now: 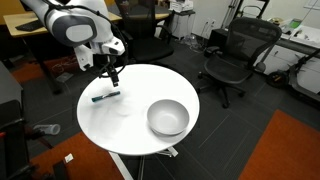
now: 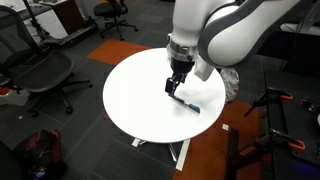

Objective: Remove the marker from the bowl and put it on the table

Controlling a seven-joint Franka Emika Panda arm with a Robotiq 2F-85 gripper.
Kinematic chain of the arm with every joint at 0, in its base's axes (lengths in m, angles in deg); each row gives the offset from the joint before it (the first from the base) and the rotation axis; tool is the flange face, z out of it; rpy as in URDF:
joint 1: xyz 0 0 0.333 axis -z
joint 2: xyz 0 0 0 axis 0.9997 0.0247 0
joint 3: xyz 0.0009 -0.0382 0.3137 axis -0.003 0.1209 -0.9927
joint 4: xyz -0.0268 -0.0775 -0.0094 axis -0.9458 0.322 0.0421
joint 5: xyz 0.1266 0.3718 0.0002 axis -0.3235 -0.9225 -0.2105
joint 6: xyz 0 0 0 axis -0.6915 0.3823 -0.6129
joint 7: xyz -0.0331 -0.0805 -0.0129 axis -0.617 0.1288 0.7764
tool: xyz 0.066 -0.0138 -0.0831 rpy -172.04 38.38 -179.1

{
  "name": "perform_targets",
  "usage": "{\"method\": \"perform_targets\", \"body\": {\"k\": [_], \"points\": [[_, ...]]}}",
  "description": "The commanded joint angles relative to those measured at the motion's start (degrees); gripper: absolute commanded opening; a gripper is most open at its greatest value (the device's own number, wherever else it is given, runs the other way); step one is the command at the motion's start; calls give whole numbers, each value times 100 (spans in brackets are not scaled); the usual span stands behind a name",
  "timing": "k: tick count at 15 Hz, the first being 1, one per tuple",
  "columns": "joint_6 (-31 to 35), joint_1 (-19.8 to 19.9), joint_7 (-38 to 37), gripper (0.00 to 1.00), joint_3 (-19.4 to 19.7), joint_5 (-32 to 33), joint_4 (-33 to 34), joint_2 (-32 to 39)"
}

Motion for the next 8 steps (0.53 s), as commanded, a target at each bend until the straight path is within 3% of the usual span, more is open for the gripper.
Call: {"method": "perform_targets", "body": {"k": [1, 8], "points": [[-815, 53, 42, 100, 61, 166, -265, -769], [-1764, 362, 703, 100, -48, -44, -109, -1224]]}}
